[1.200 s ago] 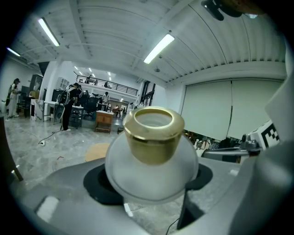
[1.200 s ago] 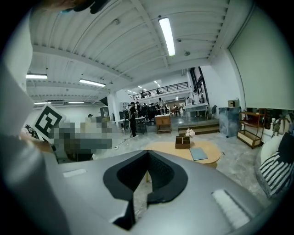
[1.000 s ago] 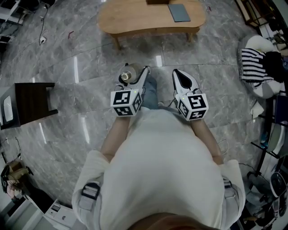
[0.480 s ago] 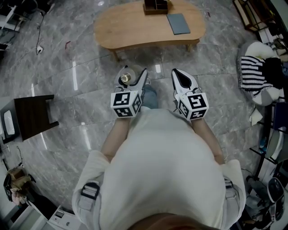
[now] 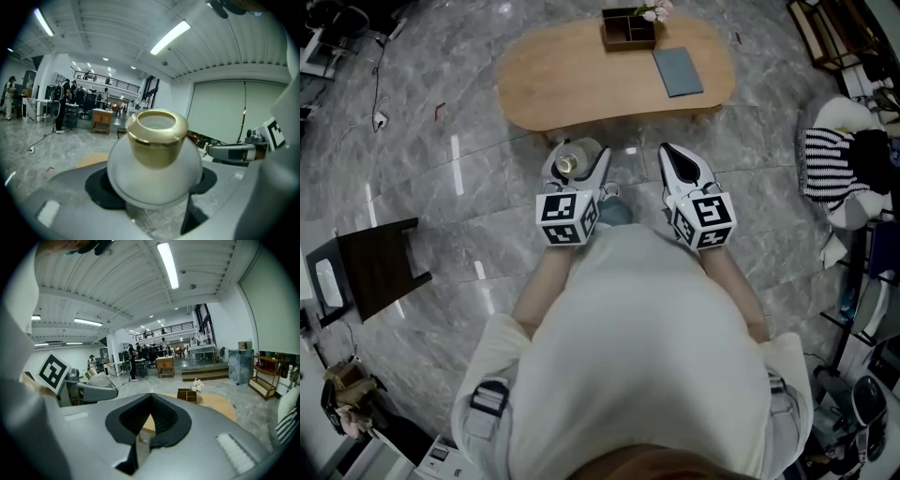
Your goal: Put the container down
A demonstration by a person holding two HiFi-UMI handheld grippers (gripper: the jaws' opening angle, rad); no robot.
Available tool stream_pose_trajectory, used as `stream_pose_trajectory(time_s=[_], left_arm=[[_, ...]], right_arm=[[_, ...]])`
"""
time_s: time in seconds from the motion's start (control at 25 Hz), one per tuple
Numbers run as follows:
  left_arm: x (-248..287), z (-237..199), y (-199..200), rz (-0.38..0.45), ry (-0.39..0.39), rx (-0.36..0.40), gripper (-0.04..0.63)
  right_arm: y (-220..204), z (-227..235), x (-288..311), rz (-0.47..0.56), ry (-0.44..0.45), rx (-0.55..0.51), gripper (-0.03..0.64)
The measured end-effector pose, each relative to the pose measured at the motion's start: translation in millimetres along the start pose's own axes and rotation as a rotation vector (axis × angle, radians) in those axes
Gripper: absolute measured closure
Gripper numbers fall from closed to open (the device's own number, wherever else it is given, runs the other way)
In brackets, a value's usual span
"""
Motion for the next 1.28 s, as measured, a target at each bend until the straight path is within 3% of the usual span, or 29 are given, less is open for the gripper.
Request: stream_pose_trajectory(time_s=[0.76,1.0,1.28], left_arm=[[124,-66,29,-0.063,-0.072,0.032,0.255],[157,-73,15,-0.111,-0.062,0.036,0.255],[213,-78,-16,-0.163,-0.028,0.031,0.255]], right_arm=[[23,50,108,-0.035,-0.097,0.014,0.618],[17,63,118,-0.067,-0.101,0.071,0.618],[-9,98,150,-0.148,-0.05,0.065,0.618]])
Point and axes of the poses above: the fingertips, and each gripper's own axes: x forward along the fingers, z to its right, y out of its top, the point moved 5 cm from there along -x, backward along the fingers, and after that the axes turned 9 degrees about y, right-handed, at the moved point
